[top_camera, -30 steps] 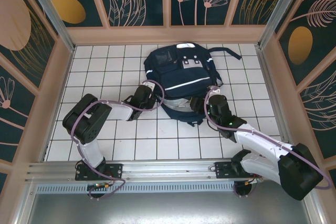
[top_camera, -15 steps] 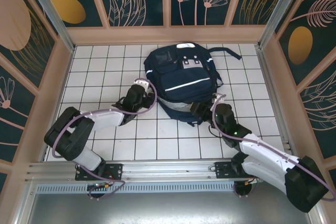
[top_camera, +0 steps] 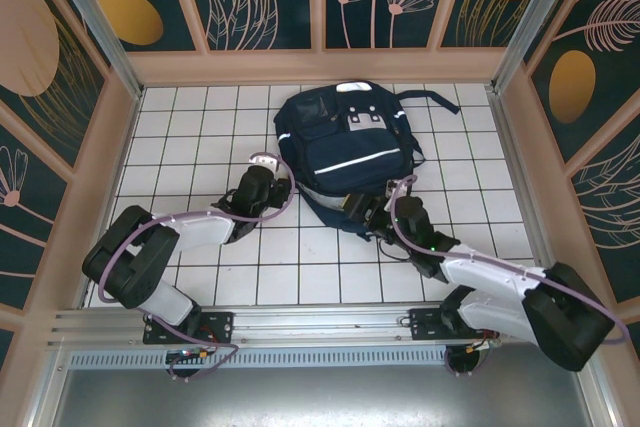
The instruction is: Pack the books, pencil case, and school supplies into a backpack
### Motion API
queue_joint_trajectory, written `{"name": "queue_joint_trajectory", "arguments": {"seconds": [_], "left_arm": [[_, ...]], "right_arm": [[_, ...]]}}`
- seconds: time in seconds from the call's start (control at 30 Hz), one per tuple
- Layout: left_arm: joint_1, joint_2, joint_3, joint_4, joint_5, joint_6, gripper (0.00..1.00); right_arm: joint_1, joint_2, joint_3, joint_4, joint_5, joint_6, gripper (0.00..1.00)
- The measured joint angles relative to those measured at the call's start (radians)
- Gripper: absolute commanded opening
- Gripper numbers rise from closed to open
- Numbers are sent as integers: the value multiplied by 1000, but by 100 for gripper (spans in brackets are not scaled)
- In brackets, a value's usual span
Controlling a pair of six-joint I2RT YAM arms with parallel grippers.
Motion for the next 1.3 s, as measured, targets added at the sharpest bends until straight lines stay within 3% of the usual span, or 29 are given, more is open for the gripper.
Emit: {"name": "queue_joint_trajectory", "arguments": {"seconds": [0.1, 0.13, 0.27, 0.4, 0.57, 0.83, 1.07, 1.3], "left_arm": [[0, 0, -12, 0, -8, 0, 59], [0, 0, -13, 1, -8, 0, 60], [0, 0, -13, 5, -10, 0, 59], [0, 0, -13, 5, 5, 0, 60], [0, 0, -13, 24, 80, 1, 59], [-11, 41, -9, 121, 266, 1, 55], [-105, 165, 37, 181, 280, 27, 51], [-110, 265, 69, 229, 225, 43, 48]], "right_arm": [[1, 72, 57, 20, 8, 8, 83], [0, 90, 76, 23, 11, 7, 76], [-18, 143, 153, 4, 35, 8, 28], [-66, 150, 167, -51, 37, 4, 0], [-150, 113, 159, -133, 11, -33, 0], [-379, 29, 149, -214, -61, -148, 0], [-390, 29, 149, -223, -104, -175, 2], [-393, 28, 138, -214, -120, -175, 4]]}}
